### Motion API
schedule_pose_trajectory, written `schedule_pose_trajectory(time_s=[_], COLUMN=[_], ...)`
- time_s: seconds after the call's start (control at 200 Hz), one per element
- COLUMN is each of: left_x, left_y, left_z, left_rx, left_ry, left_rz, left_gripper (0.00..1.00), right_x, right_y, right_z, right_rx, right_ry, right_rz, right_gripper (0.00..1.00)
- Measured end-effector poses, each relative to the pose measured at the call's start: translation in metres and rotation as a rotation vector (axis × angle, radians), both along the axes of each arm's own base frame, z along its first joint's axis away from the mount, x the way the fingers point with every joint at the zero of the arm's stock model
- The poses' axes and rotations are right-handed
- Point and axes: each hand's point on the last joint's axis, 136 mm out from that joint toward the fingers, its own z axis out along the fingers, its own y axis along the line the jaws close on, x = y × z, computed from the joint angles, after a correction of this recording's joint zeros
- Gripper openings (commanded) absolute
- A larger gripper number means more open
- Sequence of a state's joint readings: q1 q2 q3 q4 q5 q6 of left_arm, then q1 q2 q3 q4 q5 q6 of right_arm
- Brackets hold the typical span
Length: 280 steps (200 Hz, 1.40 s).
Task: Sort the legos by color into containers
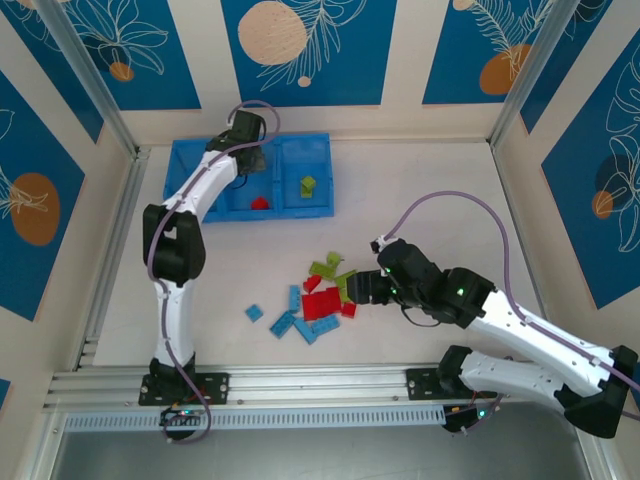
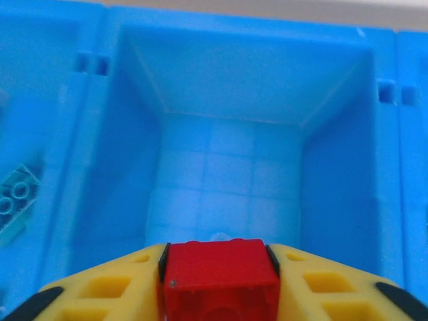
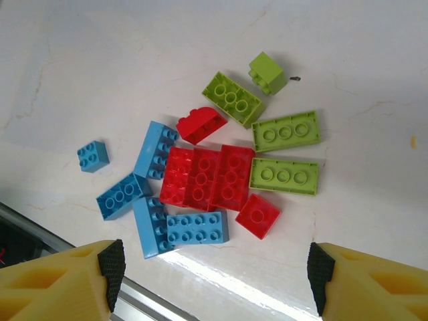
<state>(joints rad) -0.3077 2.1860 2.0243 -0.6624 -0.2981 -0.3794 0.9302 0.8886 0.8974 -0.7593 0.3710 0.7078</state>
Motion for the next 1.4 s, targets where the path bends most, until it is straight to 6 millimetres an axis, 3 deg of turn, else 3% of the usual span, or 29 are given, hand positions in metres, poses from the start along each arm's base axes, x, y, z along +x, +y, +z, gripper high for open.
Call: schedule_pose_trajectory(time_s=[0.145, 0.24, 0.345, 0.435, 0.53, 0.62, 0.715, 0.895, 0.975, 1.005, 1.155, 1.235, 1.4], left_x=[-0.009, -0.035, -0.082, -0.138, -0.204, -0.262, -0.306, -0.362, -0.374, -0.377, -0.381, -0.377, -0.372], left_y=[-0.009, -0.008, -0.005, -0.014, -0.032, -0.046, -0.041, -0.035, -0.029, -0.026, -0.023, -0.026, -0.028], left_z=[0.016, 0.035, 0.065, 0.089, 0.091, 0.068, 0.031, -0.037, -0.062, -0.07, -0.095, -0.104, -0.122], left_rx=[-0.024, -0.047, -0.093, -0.154, -0.192, -0.202, -0.191, -0.18, -0.195, -0.194, -0.192, -0.192, -0.201], left_ry=[-0.01, -0.023, -0.054, -0.098, -0.123, -0.09, -0.009, 0.168, 0.228, 0.244, 0.293, 0.305, 0.345], left_rz=[-0.034, -0.045, -0.047, -0.068, -0.131, -0.195, -0.186, -0.112, -0.026, -0.001, 0.092, 0.12, 0.176], left_gripper=[0.51, 0.51, 0.5, 0.49, 0.45, 0.45, 0.47, 0.76, 0.82, 0.89, 0.95, 0.94, 0.78], right_x=[-0.002, -0.002, -0.002, -0.001, 0.001, 0.004, 0.007, 0.014, 0.015, 0.016, 0.016, 0.016, 0.014], right_y=[-0.003, -0.003, -0.003, -0.002, 0.0, 0.004, 0.008, 0.015, 0.018, 0.02, 0.023, 0.022, 0.019], right_z=[0.006, 0.006, 0.005, 0.005, 0.002, -0.001, -0.009, -0.027, -0.033, -0.033, -0.033, -0.033, -0.027], right_rx=[0.023, 0.022, 0.021, 0.022, 0.022, 0.014, -0.011, -0.068, -0.085, -0.086, -0.085, -0.088, -0.072], right_ry=[-0.011, -0.011, -0.011, -0.014, -0.015, -0.012, 0.001, 0.035, 0.052, 0.056, 0.058, 0.06, 0.047], right_rz=[-0.005, -0.005, -0.006, -0.007, -0.007, -0.005, -0.001, 0.009, 0.016, 0.018, 0.023, 0.023, 0.022], right_gripper=[0.76, 0.76, 0.76, 0.77, 0.77, 0.77, 0.77, 0.77, 0.77, 0.77, 0.78, 0.78, 0.78])
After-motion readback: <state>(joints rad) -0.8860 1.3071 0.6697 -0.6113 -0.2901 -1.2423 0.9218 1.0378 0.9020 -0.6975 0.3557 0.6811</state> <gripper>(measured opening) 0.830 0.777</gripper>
